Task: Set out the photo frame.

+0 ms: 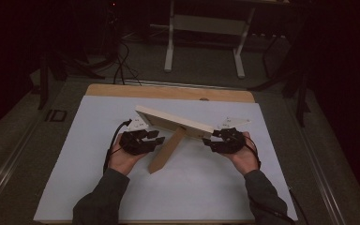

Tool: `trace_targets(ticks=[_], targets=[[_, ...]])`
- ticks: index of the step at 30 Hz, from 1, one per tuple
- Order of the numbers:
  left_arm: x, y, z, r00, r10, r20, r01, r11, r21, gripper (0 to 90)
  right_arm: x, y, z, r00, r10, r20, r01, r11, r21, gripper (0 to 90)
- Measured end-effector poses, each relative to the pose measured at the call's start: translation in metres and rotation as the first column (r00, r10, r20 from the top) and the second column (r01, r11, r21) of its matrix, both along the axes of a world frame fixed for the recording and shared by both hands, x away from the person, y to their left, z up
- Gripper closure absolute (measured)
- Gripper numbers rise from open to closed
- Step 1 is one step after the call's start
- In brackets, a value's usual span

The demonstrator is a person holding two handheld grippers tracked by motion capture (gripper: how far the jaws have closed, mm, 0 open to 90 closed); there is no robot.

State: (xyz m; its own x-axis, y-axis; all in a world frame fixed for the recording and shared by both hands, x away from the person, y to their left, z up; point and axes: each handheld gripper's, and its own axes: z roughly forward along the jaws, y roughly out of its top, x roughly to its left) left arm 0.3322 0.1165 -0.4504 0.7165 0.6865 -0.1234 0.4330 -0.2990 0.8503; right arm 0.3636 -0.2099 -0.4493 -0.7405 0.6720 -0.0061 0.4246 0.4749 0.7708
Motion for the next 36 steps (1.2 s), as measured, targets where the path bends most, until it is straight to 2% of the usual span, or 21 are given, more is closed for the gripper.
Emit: trace_targets(ticks=[7, 10, 12, 13, 14, 17, 21, 24, 27, 36], targets=[[0.005, 0.002, 0.001, 0.9996, 0.026, -0.01, -0.026, 0.9997, 0.003, 63.8, -0.001, -0.009, -0.003, 0.9999, 0.002, -0.013, -0.002, 1.0, -0.01, 52.3], [0.007, 0.002, 0.002, 0.9985, 0.052, -0.018, -0.051, 0.9986, 0.014, 65.6, -0.002, -0.013, -0.004, 0.9999, -0.004, -0.015, 0.004, 0.9998, -0.022, 57.1], [0.008, 0.003, 0.002, 0.998, 0.06, -0.021, -0.06, 0.9981, 0.012, 66.7, -0.002, -0.016, -0.004, 0.9999, -0.004, -0.016, 0.003, 0.9998, -0.018, 62.7], [0.008, 0.003, 0.002, 0.998, 0.06, -0.021, -0.06, 0.9981, 0.012, 67.2, -0.002, -0.016, -0.004, 0.9999, -0.004, -0.016, 0.003, 0.9998, -0.018, 62.7], [0.009, 0.003, 0.003, 0.9976, 0.065, -0.023, -0.065, 0.9978, 0.013, 68.1, -0.001, -0.018, -0.004, 0.9997, -0.004, -0.023, 0.004, 1.0, -0.004, 69.4], [0.008, 0.002, 0.004, 0.9975, 0.069, -0.016, -0.069, 0.9973, 0.025, 72.2, -0.002, -0.019, -0.006, 0.9991, 0.0, -0.041, 0.0, 1.0, -0.002, 78.4], [0.009, 0.001, 0.008, 0.9974, 0.071, -0.01, -0.07, 0.997, 0.031, 76.8, -0.002, -0.019, -0.008, 0.9987, -0.004, -0.051, 0.003, 0.9999, -0.013, 84.2], [0.01, 0.0, 0.01, 0.9967, 0.082, -0.004, -0.081, 0.9957, 0.044, 83.9, -0.002, -0.02, -0.007, 0.9988, -0.008, -0.049, 0.007, 0.9998, -0.02, 89.7], [0.012, 0.0, 0.012, 0.9953, 0.097, -0.001, -0.097, 0.9947, 0.034, 90.0, -0.001, -0.022, -0.003, 0.9991, -0.023, -0.036, 0.022, 0.9996, -0.016, 89.9], [0.017, 0.0, 0.014, 0.9925, 0.122, -0.007, -0.122, 0.9923, 0.019, 90.0, 0.006, -0.019, 0.005, 0.9977, -0.064, -0.019, 0.065, 0.9976, 0.025, 90.0]])
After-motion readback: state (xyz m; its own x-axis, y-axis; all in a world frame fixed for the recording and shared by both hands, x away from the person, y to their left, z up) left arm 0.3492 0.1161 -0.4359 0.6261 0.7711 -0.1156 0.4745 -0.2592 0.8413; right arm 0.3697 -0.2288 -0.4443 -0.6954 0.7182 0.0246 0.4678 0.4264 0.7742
